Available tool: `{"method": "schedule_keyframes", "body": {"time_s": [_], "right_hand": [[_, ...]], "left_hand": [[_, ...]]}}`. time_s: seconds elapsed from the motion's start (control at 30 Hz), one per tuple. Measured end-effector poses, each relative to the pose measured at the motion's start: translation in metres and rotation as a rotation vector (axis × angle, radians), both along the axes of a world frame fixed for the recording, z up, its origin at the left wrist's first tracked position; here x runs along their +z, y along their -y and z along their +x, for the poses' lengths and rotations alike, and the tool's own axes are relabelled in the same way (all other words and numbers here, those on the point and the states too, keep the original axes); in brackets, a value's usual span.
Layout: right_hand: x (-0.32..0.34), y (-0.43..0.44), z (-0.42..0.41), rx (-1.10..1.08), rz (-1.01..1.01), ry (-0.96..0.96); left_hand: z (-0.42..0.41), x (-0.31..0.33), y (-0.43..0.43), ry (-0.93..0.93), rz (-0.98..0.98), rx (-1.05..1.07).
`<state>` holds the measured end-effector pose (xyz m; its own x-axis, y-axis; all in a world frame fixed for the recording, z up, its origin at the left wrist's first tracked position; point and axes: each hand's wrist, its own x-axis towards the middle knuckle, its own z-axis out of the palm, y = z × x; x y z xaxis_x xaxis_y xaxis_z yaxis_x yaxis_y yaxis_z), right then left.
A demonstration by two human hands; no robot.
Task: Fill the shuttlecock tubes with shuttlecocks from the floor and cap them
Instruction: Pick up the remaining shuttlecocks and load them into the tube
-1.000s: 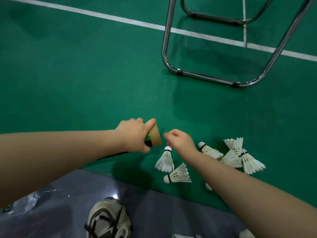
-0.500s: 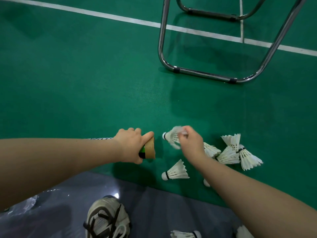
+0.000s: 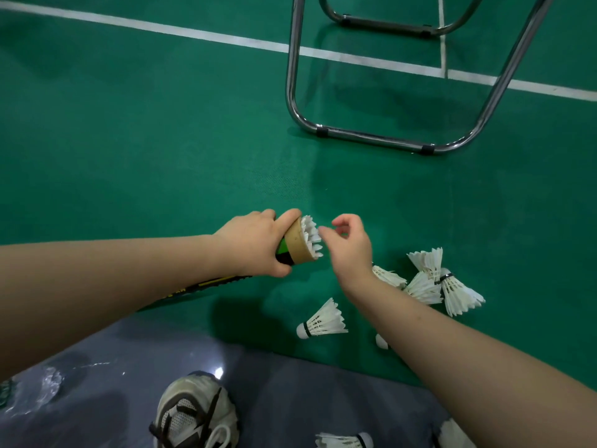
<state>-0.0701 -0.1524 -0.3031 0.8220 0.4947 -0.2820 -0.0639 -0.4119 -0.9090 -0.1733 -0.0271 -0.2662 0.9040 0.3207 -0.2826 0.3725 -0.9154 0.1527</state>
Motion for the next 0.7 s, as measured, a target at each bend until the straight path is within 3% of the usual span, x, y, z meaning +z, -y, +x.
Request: {"method": "schedule_keyframes", "body": {"time_s": [0.07,0.2,0.47,0.53,0.6,0.7], "right_hand": [[0.007,0.004,0.003,-0.051,0.170,-0.061],[0.008,0.005,-0.004,0.287,0.212,-0.224],[0.026,-0.002,-0.010,0.895,-0.293,-0.272],[0.021,0.000,-0.009,0.780,-0.108,-0.366],[0.018,0.003,-0.012,0.463,0.129,-0.403],[0.010,0.009,-0.009,0.114,0.138,-0.189]], "left_hand": [[0.000,0.000,-0.001,0.000,0.005,0.011],[0.003,0.000,0.000,0.001,0.030,0.013],[0.002,-0.001,0.015,-0.050,0.120,-0.156],[0.003,-0.002,0.016,-0.041,0.122,-0.147],[0.007,0.000,0.014,-0.026,0.099,-0.084],[0.012,0.001,0.016,-0.045,0.083,-0.032]]}}
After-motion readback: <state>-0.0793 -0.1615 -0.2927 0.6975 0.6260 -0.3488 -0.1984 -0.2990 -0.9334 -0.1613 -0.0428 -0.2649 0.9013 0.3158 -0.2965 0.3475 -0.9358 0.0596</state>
